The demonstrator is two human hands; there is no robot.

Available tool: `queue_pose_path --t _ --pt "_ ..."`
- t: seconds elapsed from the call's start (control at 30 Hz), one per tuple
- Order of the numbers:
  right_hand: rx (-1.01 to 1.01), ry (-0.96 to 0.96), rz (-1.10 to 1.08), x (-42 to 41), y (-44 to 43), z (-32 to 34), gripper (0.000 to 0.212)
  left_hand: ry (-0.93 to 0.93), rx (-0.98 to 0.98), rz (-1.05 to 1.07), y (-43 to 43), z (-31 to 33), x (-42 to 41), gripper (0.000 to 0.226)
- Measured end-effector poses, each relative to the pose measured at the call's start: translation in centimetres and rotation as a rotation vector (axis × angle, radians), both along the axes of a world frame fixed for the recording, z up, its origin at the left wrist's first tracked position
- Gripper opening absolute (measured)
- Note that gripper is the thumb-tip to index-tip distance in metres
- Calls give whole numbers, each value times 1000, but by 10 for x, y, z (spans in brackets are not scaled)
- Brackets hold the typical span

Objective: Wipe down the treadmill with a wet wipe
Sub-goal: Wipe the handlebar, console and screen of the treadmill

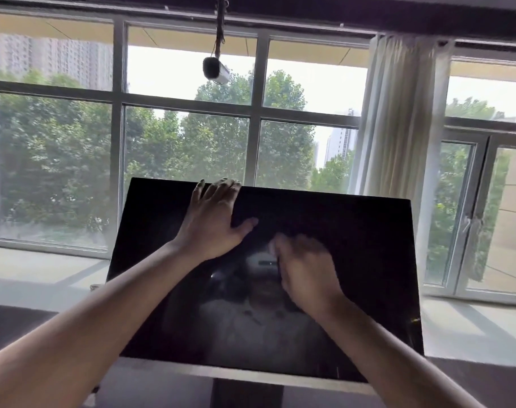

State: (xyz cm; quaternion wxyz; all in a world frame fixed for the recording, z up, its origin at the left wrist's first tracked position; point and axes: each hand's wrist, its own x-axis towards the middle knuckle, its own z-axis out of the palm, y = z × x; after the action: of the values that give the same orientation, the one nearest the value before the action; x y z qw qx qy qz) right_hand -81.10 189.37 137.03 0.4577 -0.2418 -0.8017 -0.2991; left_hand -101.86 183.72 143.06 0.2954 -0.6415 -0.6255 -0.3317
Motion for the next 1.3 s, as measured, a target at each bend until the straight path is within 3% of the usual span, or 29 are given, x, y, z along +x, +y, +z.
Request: queue_pose_path --t 0.07,0.13,0.27,0.37,0.43,0.5,0.6,0.77,0.83,0.93,1.03,1.1,1.23,1.3 --pt "98 -221 73 11 -15 -36 19 28 7 -6 -8 -2 -3 83" --pt "170 -292 40 33 -13 -42 19 90 32 -32 -22 -12 -6 79" --pt "36 52 -135 44 11 9 26 157 95 -120 -44 -43 -6 61" --pt "-78 173 -90 18 0 14 25 153 80 -156 -48 -64 4 44" --pt "-84 85 -7 6 -16 -20 21 142 40 -190 -52 -79 9 40" --pt "-12 -122 52 11 -33 -70 23 150 -31 -223 -58 -95 9 44" --pt "109 -344 17 37 -34 -101 24 196 -143 -241 -71 -120 5 44" --pt "-12 158 -156 36 -6 -26 15 321 -124 -235 -82 -135 14 42" --pt "-79 232 -119 20 -13 -29 15 387 -176 -210 -83 -136 19 45" --pt "-80 -18 29 9 -35 -87 19 430 -259 -155 -87 -141 22 52" --pt "-17 -319 34 36 -46 -126 29 392 -252 -132 -90 -154 18 49" --pt "-2 -250 -31 52 -40 -107 18 362 -252 -100 -92 -161 16 47" --pt "-78 216 -166 46 -28 -56 16 284 -280 -71 -92 -164 24 33" --pt "-135 236 -114 25 -40 -74 17 220 -392 -25 -95 -161 28 30"
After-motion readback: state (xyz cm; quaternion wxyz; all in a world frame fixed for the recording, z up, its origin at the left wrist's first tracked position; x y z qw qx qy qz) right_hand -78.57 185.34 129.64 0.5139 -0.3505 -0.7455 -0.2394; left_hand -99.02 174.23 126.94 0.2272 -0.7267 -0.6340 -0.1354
